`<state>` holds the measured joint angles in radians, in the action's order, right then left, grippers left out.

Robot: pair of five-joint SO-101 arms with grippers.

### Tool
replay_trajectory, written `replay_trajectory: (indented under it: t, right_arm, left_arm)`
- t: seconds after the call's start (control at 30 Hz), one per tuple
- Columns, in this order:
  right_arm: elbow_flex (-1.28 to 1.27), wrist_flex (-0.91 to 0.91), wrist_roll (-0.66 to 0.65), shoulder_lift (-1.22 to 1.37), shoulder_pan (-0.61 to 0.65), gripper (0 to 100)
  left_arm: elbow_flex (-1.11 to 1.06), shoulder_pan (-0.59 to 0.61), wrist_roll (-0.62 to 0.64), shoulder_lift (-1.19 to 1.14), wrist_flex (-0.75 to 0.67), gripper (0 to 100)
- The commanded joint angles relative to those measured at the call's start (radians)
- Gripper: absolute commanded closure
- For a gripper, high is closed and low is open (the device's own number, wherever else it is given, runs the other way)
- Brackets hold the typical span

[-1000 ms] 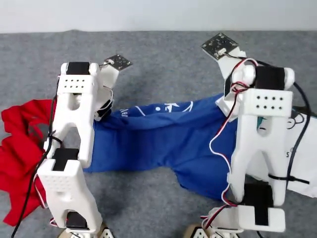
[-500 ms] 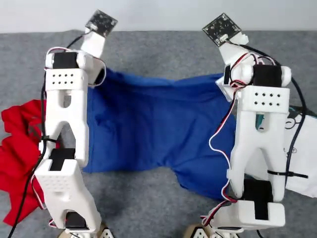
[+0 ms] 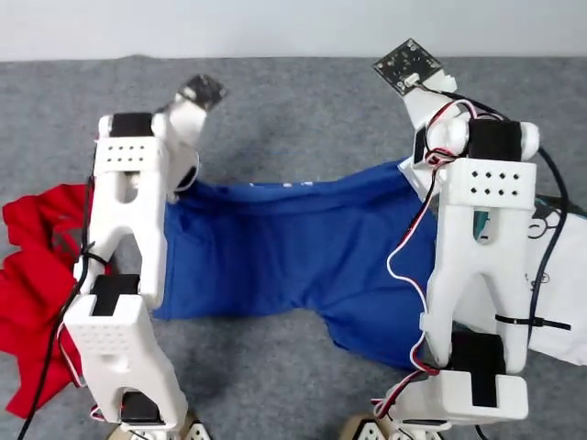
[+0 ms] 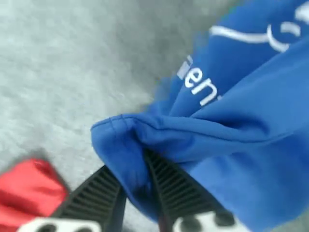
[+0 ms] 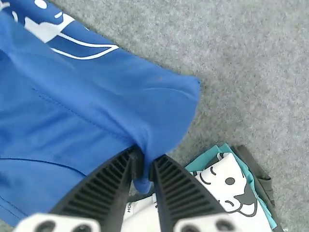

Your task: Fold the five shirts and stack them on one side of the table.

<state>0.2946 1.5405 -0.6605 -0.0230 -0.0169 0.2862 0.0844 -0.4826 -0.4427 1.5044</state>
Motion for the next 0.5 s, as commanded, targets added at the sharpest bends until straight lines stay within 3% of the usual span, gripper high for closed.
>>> replay_trajectory:
  t: [0.0,0.27,0.47]
  right_arm:
    - [0.008,0.007,-0.006,-0.01,-0.002,98.8]
    - [0.008,-0.018,-0.012,-0.124,-0.007,98.8]
    - [0.005,-0.125,-0.006,-0.168,-0.007,98.8]
  left_arm:
    - [-0.038,0.017,-0.023,-0.023,-0.023,100]
    - [-0.028,0.06,-0.021,0.077,-0.049,100]
    - [-0.007,0.064,0.06,0.235,-0.284,100]
